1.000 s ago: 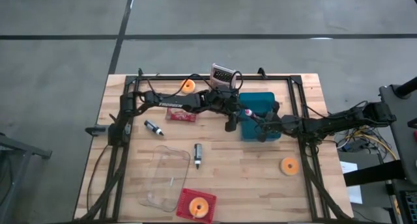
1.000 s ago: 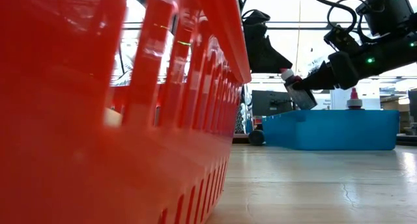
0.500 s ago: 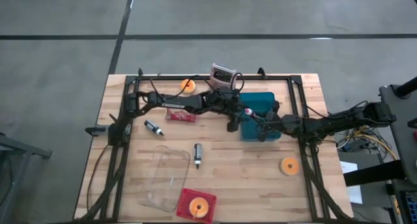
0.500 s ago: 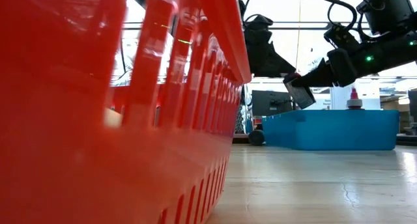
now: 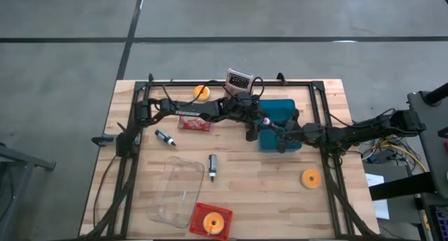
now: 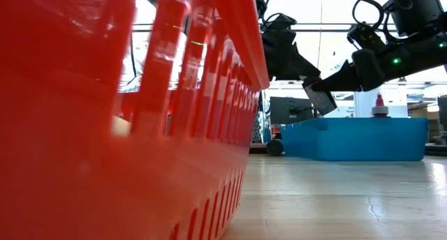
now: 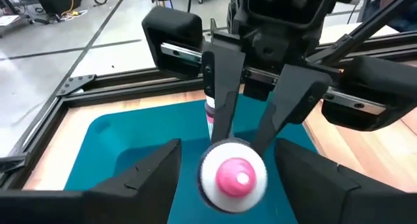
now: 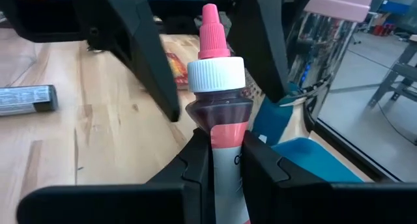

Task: Pick & Place Food Item
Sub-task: Put the pink food coloring bottle into the blue bin

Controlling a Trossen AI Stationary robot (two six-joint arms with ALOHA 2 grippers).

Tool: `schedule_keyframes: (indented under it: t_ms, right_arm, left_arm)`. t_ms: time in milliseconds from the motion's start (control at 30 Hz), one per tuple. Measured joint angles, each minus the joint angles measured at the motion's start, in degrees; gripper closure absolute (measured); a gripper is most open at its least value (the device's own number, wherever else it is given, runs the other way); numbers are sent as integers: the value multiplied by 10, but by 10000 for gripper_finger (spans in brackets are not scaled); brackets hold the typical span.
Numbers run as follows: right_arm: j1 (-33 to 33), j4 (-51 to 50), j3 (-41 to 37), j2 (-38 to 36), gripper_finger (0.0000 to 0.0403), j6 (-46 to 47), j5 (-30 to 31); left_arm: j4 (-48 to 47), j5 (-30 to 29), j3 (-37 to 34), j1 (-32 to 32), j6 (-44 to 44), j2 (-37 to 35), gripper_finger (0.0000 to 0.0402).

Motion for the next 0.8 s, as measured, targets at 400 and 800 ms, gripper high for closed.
schedule_keyframes:
  t_ms: [400, 800]
  right_arm:
    - [0, -1, 0, 1, 353, -2, -1]
    - [0, -1, -1, 1, 354, -2, -2]
  left_arm:
    - [-1, -5, -1, 0, 17, 0, 292]
    - [-6, -9, -1, 0, 33, -1, 292]
